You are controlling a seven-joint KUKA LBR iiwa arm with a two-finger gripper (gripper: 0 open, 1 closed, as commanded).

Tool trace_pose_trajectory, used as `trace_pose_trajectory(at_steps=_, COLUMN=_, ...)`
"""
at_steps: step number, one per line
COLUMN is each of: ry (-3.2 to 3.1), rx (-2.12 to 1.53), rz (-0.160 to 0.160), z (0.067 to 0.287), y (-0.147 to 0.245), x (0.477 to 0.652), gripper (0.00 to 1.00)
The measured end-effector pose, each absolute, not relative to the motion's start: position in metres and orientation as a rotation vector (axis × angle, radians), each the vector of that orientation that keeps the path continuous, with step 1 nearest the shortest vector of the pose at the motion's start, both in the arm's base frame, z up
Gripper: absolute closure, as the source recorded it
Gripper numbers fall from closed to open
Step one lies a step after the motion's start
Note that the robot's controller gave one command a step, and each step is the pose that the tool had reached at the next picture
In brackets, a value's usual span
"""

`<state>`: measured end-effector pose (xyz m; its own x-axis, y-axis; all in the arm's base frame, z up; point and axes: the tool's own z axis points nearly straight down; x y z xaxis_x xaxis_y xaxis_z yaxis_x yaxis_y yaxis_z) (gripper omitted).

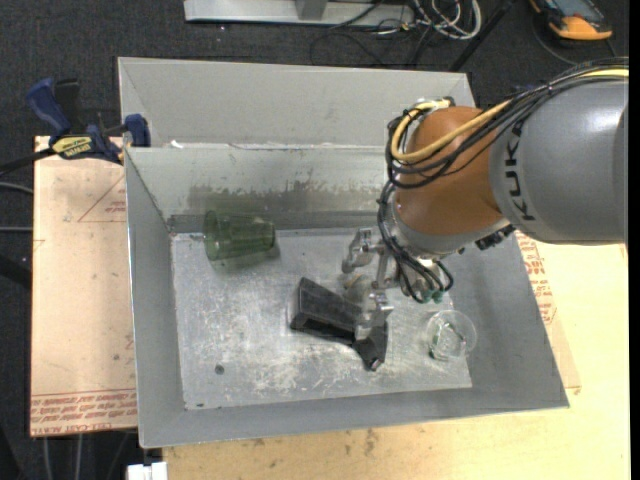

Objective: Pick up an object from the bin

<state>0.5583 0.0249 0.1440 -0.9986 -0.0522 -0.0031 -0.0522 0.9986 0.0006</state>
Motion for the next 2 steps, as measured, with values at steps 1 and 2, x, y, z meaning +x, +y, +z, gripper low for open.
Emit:
trace_pose_trajectory(at_steps=1, ry=3.139, rx=-0.086, rz=0.003, z=0.141, y=0.036, x=0.564, gripper=0.00)
trace_pose_trajectory(at_steps=2, ry=3.141, rx=-0.042, rz=0.002, z=0.124, y=0.032, x=0.565, gripper=0.00)
